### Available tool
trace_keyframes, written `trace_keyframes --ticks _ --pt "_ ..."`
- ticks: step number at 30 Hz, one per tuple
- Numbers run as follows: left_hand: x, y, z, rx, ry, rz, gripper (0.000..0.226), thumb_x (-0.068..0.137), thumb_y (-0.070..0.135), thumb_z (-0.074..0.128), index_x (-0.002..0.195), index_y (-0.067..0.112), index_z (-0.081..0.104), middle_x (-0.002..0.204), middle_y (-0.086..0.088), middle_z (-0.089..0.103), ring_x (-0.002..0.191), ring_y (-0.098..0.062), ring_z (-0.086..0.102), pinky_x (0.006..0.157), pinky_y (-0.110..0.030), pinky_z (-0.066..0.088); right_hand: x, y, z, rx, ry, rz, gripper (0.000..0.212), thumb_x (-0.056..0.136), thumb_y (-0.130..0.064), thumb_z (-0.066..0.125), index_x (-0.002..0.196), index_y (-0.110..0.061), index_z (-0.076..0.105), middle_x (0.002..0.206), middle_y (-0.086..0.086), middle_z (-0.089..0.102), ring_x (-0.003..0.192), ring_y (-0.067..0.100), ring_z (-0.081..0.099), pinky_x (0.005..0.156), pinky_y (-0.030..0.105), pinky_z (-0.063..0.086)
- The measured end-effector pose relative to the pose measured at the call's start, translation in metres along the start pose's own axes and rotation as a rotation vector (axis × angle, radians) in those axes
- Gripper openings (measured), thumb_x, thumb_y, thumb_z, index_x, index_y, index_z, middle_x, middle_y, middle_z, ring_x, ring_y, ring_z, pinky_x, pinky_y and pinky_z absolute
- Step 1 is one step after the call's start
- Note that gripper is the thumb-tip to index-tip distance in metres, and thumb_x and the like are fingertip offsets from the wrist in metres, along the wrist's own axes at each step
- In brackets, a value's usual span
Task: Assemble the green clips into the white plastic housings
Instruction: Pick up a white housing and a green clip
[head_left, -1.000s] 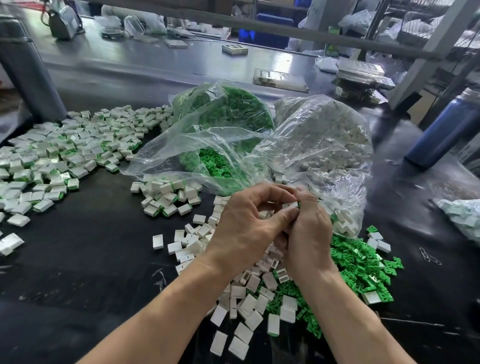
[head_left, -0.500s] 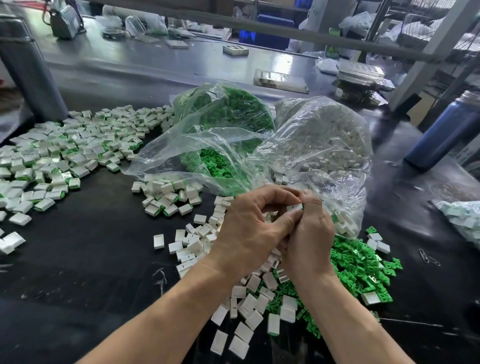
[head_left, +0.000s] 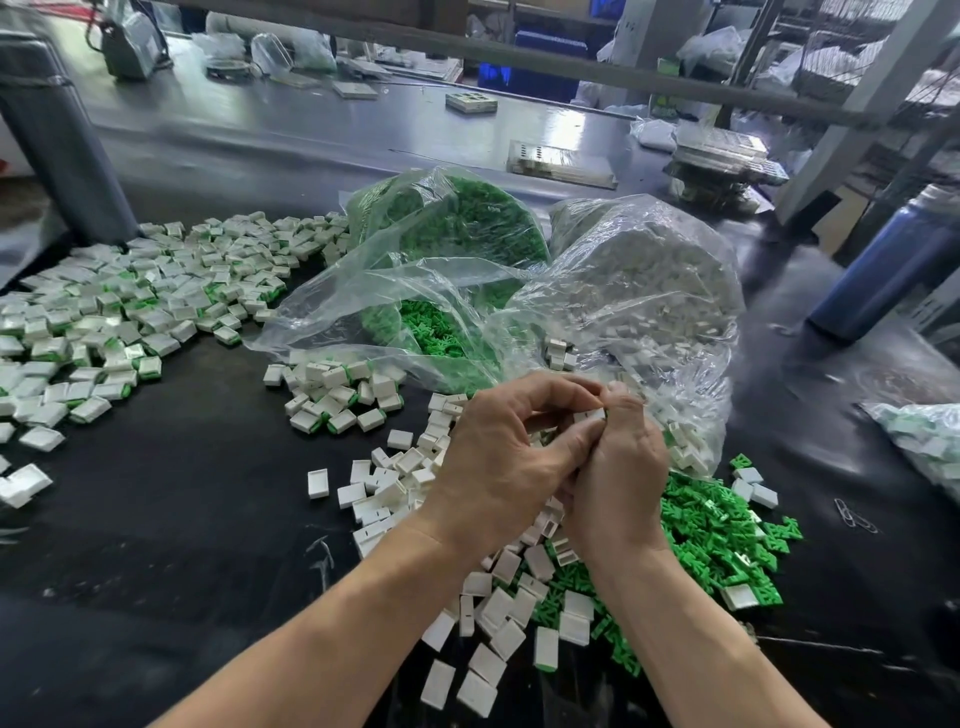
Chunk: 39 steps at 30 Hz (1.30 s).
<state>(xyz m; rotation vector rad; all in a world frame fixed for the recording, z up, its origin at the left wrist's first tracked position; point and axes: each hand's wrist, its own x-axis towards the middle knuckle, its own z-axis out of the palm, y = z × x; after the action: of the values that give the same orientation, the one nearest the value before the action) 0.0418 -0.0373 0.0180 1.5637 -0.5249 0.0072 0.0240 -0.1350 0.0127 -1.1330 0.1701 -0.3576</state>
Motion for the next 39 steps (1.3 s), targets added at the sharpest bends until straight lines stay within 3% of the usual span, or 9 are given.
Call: trace_keyframes --ticks 7,9,12,14,18,22,33,39 --pt "0.0 -0.001 0.0 -0.008 -0.002 -0.003 0.011 0.092 0.004 0.075 0.103 0.006 0.076 0.117 0.005 0.076 0.105 -0.009 0.074 0.091 -0.031 0.062 0.001 0.0 0.0 -0.065 0.011 0.0 0.043 0.097 -0.041 0.044 0.074 -0.03 0.079 0.058 -0.005 0.062 0.052 0.013 0.056 0.048 0.032 0.043" --pt "0.0 -0.001 -0.002 -0.024 -0.009 -0.021 0.01 0.093 0.005 0.074 0.103 0.007 0.075 0.118 0.006 0.076 0.104 -0.009 0.074 0.087 -0.031 0.063 0.0 -0.001 0.001 -0.098 -0.004 -0.01 0.045 0.102 -0.042 0.044 0.078 -0.029 0.08 0.063 -0.003 0.068 0.057 0.013 0.064 0.046 0.03 0.05" --pt "0.001 -0.003 -0.006 -0.092 -0.012 -0.063 0.009 0.093 0.003 0.073 0.102 0.006 0.073 0.115 0.004 0.076 0.098 -0.016 0.076 0.08 -0.034 0.065 -0.002 -0.004 -0.003 -0.206 -0.026 -0.046 0.054 0.111 -0.047 0.04 0.077 -0.031 0.079 0.055 -0.005 0.06 0.045 0.006 0.053 0.037 0.021 0.039" --pt "0.003 -0.005 -0.013 -0.076 0.013 -0.081 0.009 0.093 0.007 0.074 0.102 0.009 0.073 0.108 0.001 0.077 0.096 -0.02 0.076 0.084 -0.037 0.064 -0.002 -0.008 -0.008 -0.327 -0.059 -0.098 0.057 0.109 -0.053 0.037 0.075 -0.03 0.076 0.056 -0.001 0.057 0.046 0.009 0.049 0.037 0.022 0.037" --pt "0.006 -0.008 -0.027 0.019 0.08 -0.075 0.01 0.092 0.016 0.076 0.099 0.023 0.072 0.095 0.009 0.075 0.092 -0.008 0.071 0.085 -0.028 0.061 0.003 -0.019 -0.024 -0.428 -0.148 -0.189 0.034 0.104 -0.041 0.051 0.096 -0.016 0.073 0.078 0.006 0.069 0.059 0.015 0.057 0.044 0.024 0.043" --pt "0.007 -0.007 -0.028 0.05 0.098 -0.059 0.011 0.09 0.019 0.079 0.095 0.027 0.074 0.09 0.012 0.076 0.083 -0.004 0.071 0.077 -0.024 0.06 0.005 -0.02 -0.029 -0.472 -0.199 -0.206 0.014 0.092 -0.03 0.068 0.101 -0.021 0.076 0.082 0.008 0.073 0.065 0.017 0.062 0.049 0.026 0.05" --pt "0.007 -0.006 -0.029 -0.006 0.073 -0.102 0.013 0.087 0.012 0.08 0.097 0.017 0.074 0.087 0.005 0.075 0.077 -0.005 0.067 0.072 -0.021 0.055 0.008 -0.014 -0.034 -0.573 -0.239 -0.201 0.02 0.091 -0.038 0.064 0.099 -0.021 0.069 0.077 0.002 0.068 0.067 0.015 0.061 0.058 0.026 0.05" --pt "0.008 -0.008 -0.046 0.198 0.131 -0.152 0.01 0.088 0.013 0.079 0.094 0.019 0.073 0.084 0.007 0.074 0.074 0.001 0.069 0.067 -0.014 0.055 0.013 -0.013 -0.044 -0.663 -0.195 -0.214 0.013 0.091 -0.036 0.068 0.098 -0.026 0.074 0.082 -0.006 0.073 0.068 0.005 0.063 0.06 0.018 0.05"
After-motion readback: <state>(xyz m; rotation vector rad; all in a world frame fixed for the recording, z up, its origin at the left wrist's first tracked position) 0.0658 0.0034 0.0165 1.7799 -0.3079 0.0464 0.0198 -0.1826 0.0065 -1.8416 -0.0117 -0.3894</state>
